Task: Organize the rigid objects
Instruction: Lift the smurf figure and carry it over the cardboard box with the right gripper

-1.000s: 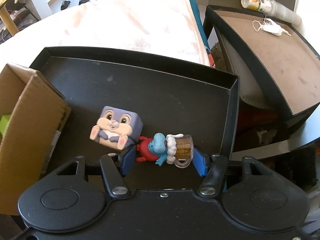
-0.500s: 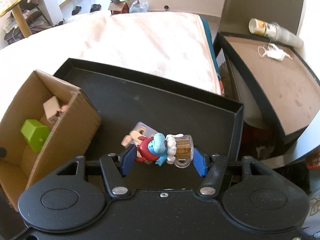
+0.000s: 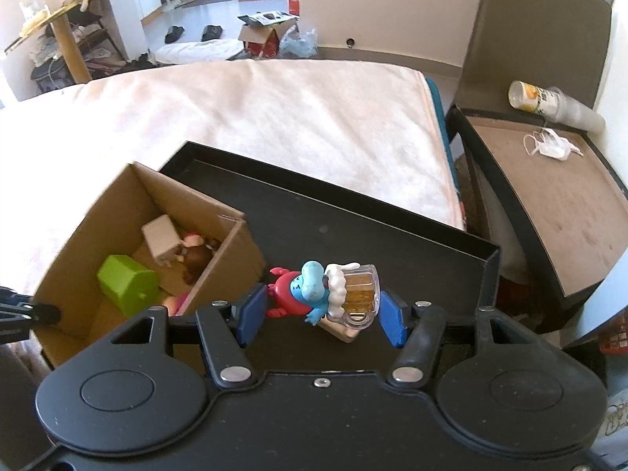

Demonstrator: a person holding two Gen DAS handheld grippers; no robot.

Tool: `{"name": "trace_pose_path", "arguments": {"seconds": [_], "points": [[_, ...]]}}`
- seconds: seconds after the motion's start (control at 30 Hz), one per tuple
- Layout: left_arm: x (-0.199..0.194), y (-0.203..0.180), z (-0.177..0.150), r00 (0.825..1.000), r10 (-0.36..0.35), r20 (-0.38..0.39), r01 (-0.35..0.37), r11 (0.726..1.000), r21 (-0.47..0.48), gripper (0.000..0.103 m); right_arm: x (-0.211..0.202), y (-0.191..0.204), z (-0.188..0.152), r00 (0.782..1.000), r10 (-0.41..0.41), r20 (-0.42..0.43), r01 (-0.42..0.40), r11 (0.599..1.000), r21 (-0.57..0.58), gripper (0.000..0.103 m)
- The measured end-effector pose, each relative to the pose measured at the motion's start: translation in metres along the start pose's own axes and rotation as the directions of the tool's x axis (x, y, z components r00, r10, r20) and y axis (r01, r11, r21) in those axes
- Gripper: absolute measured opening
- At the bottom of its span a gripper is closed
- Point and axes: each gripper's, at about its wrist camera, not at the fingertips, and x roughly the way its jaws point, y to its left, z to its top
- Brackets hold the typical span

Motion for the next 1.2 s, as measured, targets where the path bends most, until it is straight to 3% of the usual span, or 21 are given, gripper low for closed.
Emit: {"name": "trace_pose_path", "arguments": {"seconds": [1.2], "points": [[-0.001,0.009,-0.002,0.999,-0.044,0.010,0.044,0.999,-0.019,0.012,-0.010,0.084,0.016,0.996,0.090,0.014,-0.089,0.993,-0.083,0.059]]}}
